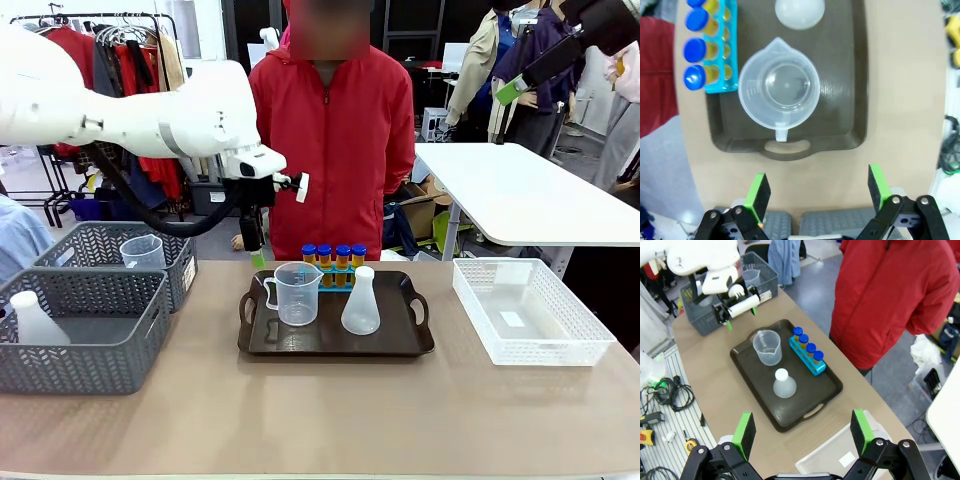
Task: Prepare the laboratory tools.
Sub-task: Pick up one Large Measuring Cup and place it on the Handle tray.
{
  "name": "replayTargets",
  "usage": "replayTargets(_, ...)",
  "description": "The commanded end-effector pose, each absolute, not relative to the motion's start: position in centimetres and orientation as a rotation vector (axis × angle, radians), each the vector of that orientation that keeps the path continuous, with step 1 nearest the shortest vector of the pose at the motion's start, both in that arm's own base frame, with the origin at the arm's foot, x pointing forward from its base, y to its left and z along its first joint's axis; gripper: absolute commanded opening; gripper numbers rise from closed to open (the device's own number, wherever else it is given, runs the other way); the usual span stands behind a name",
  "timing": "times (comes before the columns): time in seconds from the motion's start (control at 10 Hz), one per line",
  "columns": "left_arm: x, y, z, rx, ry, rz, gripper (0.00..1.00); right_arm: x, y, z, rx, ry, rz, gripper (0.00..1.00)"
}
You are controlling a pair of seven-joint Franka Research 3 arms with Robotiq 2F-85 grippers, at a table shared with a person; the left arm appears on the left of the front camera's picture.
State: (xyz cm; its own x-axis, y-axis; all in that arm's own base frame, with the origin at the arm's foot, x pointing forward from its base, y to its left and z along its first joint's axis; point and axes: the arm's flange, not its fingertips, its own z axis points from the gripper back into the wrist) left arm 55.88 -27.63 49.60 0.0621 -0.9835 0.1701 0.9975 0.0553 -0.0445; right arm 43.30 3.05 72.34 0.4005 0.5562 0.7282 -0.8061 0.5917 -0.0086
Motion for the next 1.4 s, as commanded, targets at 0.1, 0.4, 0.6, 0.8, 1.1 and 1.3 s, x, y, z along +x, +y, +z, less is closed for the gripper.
replayTargets(0.1,53.9,-24.4,53.1,-0.213,-0.232,-1.526,1.00,43.3,3.0,72.5,0.387,-0.766,0.896,1.00)
replayTargets(0.4,53.5,-21.3,58.3,-0.246,-0.396,-1.517,1.00,43.3,3.0,72.5,0.387,-0.766,0.896,1.00)
replayTargets(0.6,53.1,-19.7,61.6,-0.226,-0.478,-1.523,1.00,43.3,3.0,72.5,0.387,-0.766,0.896,1.00)
replayTargets(0.8,53.3,-18.1,64.1,-0.200,-0.514,-1.480,1.00,43.3,3.0,72.5,0.387,-0.766,0.896,1.00)
replayTargets(1.1,53.9,-15.6,67.6,-0.239,-0.629,-1.435,1.00,43.3,3.0,72.5,0.387,-0.766,0.896,1.00)
replayTargets(1.3,53.3,-14.5,69.0,-0.243,-0.678,-1.372,1.00,43.3,3.0,72.5,0.387,-0.766,0.896,1.00)
